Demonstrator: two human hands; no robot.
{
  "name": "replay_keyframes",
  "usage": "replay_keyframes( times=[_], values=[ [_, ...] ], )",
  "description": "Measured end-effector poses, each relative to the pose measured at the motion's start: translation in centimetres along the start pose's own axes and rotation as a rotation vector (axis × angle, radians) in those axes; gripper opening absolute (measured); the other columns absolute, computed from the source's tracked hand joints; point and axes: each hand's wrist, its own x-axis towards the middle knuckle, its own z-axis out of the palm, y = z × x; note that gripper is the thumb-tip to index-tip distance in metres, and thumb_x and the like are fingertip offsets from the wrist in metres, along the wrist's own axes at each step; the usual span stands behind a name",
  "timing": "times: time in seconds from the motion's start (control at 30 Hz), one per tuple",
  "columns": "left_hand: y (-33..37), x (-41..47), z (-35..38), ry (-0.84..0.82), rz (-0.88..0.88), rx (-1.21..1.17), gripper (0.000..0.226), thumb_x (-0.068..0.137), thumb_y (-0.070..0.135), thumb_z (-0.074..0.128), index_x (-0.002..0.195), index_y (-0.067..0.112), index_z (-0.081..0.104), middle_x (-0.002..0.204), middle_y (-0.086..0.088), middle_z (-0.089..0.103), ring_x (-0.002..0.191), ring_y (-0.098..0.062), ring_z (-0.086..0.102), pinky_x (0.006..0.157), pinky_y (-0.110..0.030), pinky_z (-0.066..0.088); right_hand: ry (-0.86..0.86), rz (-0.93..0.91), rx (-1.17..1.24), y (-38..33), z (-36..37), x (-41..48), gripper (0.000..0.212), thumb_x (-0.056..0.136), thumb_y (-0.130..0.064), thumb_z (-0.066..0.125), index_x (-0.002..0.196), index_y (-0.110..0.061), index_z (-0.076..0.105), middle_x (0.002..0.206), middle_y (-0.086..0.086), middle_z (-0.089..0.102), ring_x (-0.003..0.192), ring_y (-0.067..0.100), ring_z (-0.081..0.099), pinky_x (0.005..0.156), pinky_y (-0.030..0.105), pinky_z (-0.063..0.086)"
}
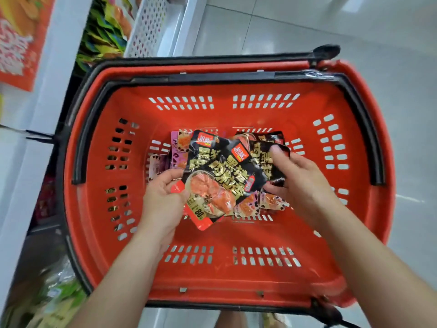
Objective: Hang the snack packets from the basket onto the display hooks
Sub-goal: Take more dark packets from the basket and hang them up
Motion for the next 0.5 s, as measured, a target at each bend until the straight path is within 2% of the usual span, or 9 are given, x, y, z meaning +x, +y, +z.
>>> replay_keyframes(
  times=[0.1, 0.13, 0.23, 0.3, 0.33, 0.4, 0.43, 0.5],
  values=[
    [1.5, -2.7, 1.5, -0.056, 0.002, -0.102, 0.047, 0.085, -0.018, 0.055, 0.096, 0.026, 0.063, 0.103, -0.005, 0.067, 0.083, -0.004, 0.067, 0.07, -0.022, 0.053, 0.018, -0.075, -0.223, -1.3, -0.2, -2.0, 0.023, 0.081, -0.013, 0.076, 0.097, -0.025, 0.065, 0.086, -0.006, 0.075, 0.086, 0.015, 0.072, 0.084, 0.043, 0.058],
    [2.1, -3.7, 1.7, -0.075, 0.004, -0.109, 0.049, 0.086, -0.018, 0.055, 0.098, 0.029, 0.062, 0.106, 0.0, 0.063, 0.086, 0.002, 0.064, 0.072, -0.018, 0.051, 0.037, -0.083, -0.238, -1.8, -0.3, -2.6, 0.027, 0.079, -0.008, 0.077, 0.096, -0.026, 0.066, 0.087, -0.004, 0.075, 0.087, 0.018, 0.072, 0.085, 0.047, 0.057],
    [3.6, -5.8, 1.9, -0.152, 0.006, -0.095, 0.065, 0.084, -0.021, 0.053, 0.104, 0.04, 0.063, 0.124, 0.007, 0.056, 0.113, 0.001, 0.052, 0.092, -0.029, 0.048, 0.077, -0.076, -0.21, -3.3, -0.8, -4.4, 0.028, 0.079, -0.005, 0.076, 0.101, -0.021, 0.067, 0.091, 0.001, 0.076, 0.086, 0.022, 0.072, 0.084, 0.051, 0.057],
    [4.8, -7.2, 1.7, -0.198, 0.02, -0.093, 0.075, 0.081, -0.024, 0.051, 0.102, 0.046, 0.066, 0.127, 0.01, 0.057, 0.12, -0.002, 0.051, 0.097, -0.038, 0.05, 0.093, -0.047, -0.15, -4.3, -1.4, -5.8, 0.025, 0.081, -0.009, 0.075, 0.103, -0.016, 0.068, 0.093, 0.003, 0.076, 0.088, 0.025, 0.072, 0.085, 0.051, 0.057],
    [5.6, -8.1, 1.6, -0.209, 0.04, -0.092, 0.077, 0.081, -0.025, 0.05, 0.101, 0.048, 0.065, 0.124, 0.016, 0.058, 0.117, 0.002, 0.051, 0.095, -0.035, 0.051, 0.088, -0.035, -0.127, -4.8, -1.8, -6.6, 0.023, 0.081, -0.011, 0.075, 0.103, -0.015, 0.069, 0.094, 0.004, 0.076, 0.091, 0.026, 0.072, 0.086, 0.05, 0.056],
    [7.4, -10.0, 1.0, -0.216, 0.12, -0.065, 0.077, 0.082, -0.024, 0.05, 0.104, 0.049, 0.059, 0.114, 0.032, 0.054, 0.105, 0.015, 0.05, 0.084, -0.015, 0.051, 0.041, -0.033, -0.1, -6.3, -2.0, -8.8, 0.023, 0.08, -0.016, 0.075, 0.103, -0.013, 0.07, 0.093, 0.005, 0.076, 0.091, 0.027, 0.072, 0.084, 0.044, 0.056],
    [8.4, -11.1, 0.6, -0.221, 0.159, -0.038, 0.077, 0.083, -0.024, 0.05, 0.106, 0.049, 0.057, 0.113, 0.036, 0.052, 0.101, 0.02, 0.049, 0.079, -0.008, 0.048, -0.002, -0.048, -0.091, -7.3, -2.1, -10.1, 0.027, 0.078, -0.018, 0.075, 0.104, -0.012, 0.069, 0.092, 0.006, 0.076, 0.087, 0.026, 0.073, 0.081, 0.041, 0.055],
    [10.4, -13.6, -0.3, -0.245, 0.235, 0.055, 0.08, 0.083, -0.023, 0.05, 0.111, 0.051, 0.054, 0.12, 0.034, 0.051, 0.105, 0.025, 0.046, 0.082, 0.002, 0.039, -0.096, -0.11, -0.121, -9.6, -2.1, -13.3, 0.031, 0.077, -0.018, 0.074, 0.107, -0.012, 0.069, 0.091, 0.006, 0.076, 0.081, 0.022, 0.073, 0.078, 0.037, 0.055]
  ],
)
